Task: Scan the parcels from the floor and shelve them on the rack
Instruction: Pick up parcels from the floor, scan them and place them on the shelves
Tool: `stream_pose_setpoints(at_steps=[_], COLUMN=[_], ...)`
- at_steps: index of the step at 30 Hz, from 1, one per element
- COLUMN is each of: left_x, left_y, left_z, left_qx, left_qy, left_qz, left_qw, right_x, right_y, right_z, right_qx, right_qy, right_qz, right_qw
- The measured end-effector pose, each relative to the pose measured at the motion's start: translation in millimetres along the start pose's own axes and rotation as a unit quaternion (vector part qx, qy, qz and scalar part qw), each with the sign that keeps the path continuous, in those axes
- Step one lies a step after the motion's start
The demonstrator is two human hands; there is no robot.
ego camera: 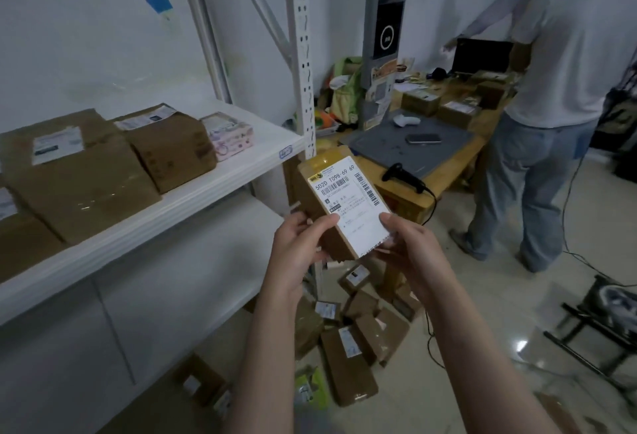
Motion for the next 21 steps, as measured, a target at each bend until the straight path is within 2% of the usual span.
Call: stream_pose_setpoints(at_steps=[4, 11, 15, 21], left_x=[20.9, 69.9, 108.3, 176.7], left_y=[-53.6, -125.8, -139.3, -131.4], left_z=[4.0, 3.5, -3.5, -4.3], left_qx=[0.027, 0.040, 0.048, 0.053], left_qy=[0.005, 0.007, 0.023, 0.054], left_qz=[-0.057, -0.121, -0.125, -0.080], left_qw=[0.998, 0.992, 0.991, 0.994], right_x=[16.7, 68.7, 109.0, 173.5], right_y=[46.2, 93.9, 94.1, 69.1], right_z=[-8.2, -25.6, -22.7, -19.6], right_qx=[0.022, 0.016, 0.012, -0.025], right_qy=[-0.020, 0.008, -0.010, -0.045], right_qz=[0.023, 0.100, 0.110, 0.077], right_qw=[0.999, 0.995, 0.994, 0.996])
Point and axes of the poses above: each hand's wrist, its own x-axis towards the middle knuckle, its own y-axis out of the back of the hand, z = x × y, the point moved 3 cm from there along x, towards the middle knuckle, and after that the axes turned 7 degrees about z, right-handed, at the moved point
